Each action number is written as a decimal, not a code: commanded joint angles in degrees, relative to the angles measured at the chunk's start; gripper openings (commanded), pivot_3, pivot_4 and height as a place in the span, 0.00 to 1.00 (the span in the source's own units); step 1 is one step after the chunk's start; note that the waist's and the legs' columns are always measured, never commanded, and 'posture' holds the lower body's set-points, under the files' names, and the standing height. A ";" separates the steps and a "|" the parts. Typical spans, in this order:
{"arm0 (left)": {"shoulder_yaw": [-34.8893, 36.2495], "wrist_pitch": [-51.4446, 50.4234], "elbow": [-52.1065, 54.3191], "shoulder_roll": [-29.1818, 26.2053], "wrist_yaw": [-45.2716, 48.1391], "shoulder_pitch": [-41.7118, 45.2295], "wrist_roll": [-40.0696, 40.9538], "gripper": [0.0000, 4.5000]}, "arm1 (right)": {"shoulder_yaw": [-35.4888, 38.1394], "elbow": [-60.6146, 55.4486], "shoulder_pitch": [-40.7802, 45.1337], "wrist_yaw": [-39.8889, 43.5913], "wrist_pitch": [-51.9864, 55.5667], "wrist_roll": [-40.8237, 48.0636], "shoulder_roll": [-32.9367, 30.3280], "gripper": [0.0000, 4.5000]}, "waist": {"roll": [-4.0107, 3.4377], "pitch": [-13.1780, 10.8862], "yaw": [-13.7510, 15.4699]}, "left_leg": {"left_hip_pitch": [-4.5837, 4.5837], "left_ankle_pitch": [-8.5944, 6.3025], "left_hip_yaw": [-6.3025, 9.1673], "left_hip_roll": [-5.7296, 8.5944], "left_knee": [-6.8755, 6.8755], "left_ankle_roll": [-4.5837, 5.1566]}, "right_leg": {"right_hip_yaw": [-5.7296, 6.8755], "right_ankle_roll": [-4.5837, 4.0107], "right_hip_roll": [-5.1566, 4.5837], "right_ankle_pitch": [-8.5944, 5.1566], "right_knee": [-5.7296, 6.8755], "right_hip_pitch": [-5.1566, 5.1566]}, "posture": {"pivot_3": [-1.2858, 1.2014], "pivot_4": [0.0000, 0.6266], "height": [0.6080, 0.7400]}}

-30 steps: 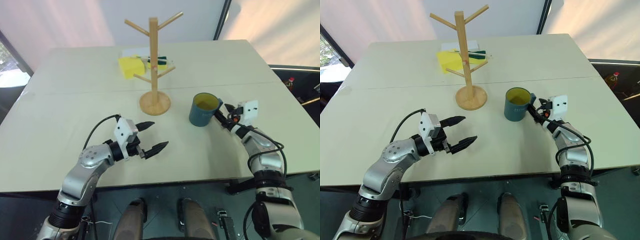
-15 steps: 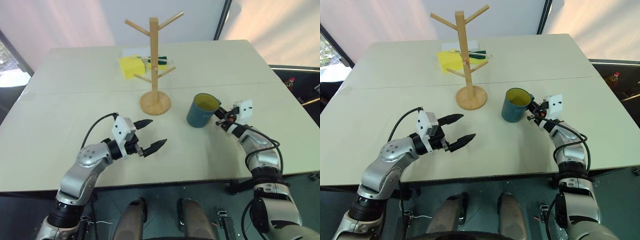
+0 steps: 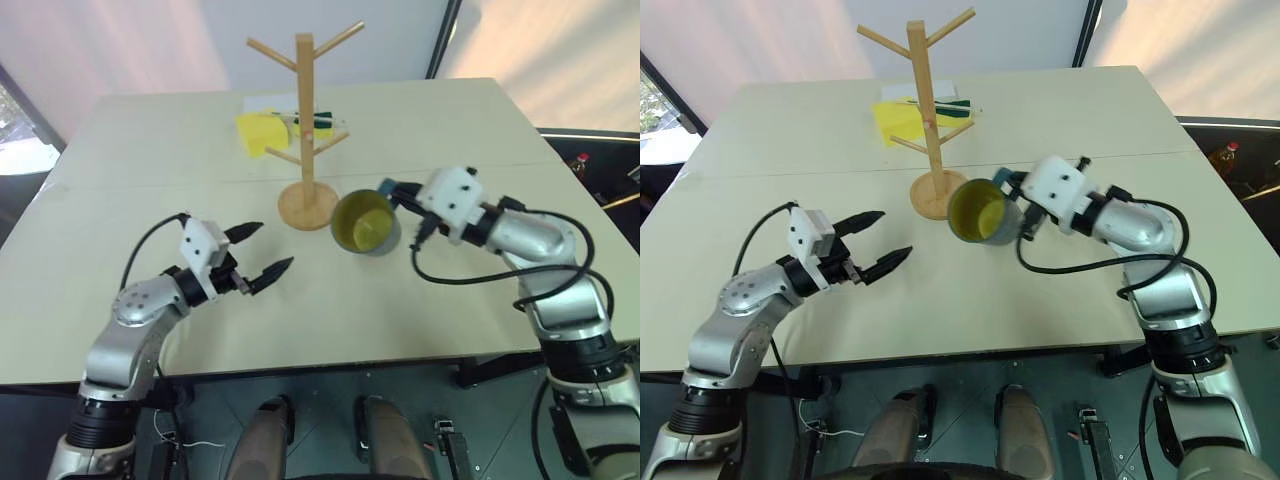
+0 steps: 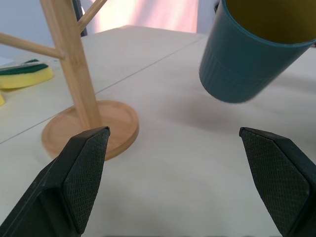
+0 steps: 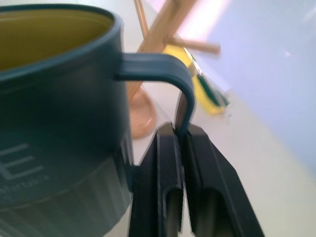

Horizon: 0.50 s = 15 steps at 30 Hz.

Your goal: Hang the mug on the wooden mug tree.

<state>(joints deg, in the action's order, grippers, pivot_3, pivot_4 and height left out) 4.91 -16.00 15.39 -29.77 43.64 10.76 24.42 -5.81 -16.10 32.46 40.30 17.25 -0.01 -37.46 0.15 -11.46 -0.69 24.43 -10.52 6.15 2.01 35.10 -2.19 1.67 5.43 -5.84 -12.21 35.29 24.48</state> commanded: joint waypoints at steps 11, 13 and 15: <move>8.62 2.58 1.38 -2.47 0.75 -0.10 3.97 1.00 | -9.95 0.48 21.35 -4.36 26.22 -6.99 9.58 0.02 | 0.04 -0.01 -0.10 | 0.12 0.00 0.03 0.06 -0.11 0.00 | 0.04 -0.15 -0.03 0.11 -0.11 0.07 | 0.52 0.24 1.00; 8.81 2.48 1.50 -2.43 0.74 -0.09 4.08 1.00 | -10.47 2.24 23.63 -4.88 28.24 -7.22 11.06 0.02 | 0.04 -0.01 -0.05 | 0.11 0.00 0.05 0.05 -0.11 0.00 | 0.06 -0.16 -0.02 0.11 -0.09 0.08 | 0.52 0.24 1.00; 8.85 2.44 1.63 -2.41 0.68 -0.16 4.10 1.00 | -10.97 3.56 25.53 -5.19 29.67 -7.32 12.22 0.02 | 0.04 -0.01 -0.11 | 0.11 0.00 0.05 0.05 -0.10 0.00 | 0.06 -0.16 -0.02 0.12 -0.07 0.07 | 0.52 0.24 1.00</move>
<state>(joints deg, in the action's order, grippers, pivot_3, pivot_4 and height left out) 12.52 -14.38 14.88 -31.64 44.47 10.38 27.66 -17.20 -12.05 55.31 36.02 46.15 -6.59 -25.73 0.19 -11.47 -0.80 24.53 -10.51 6.19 2.07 35.02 -2.19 1.71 5.27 -5.86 -12.10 35.22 24.55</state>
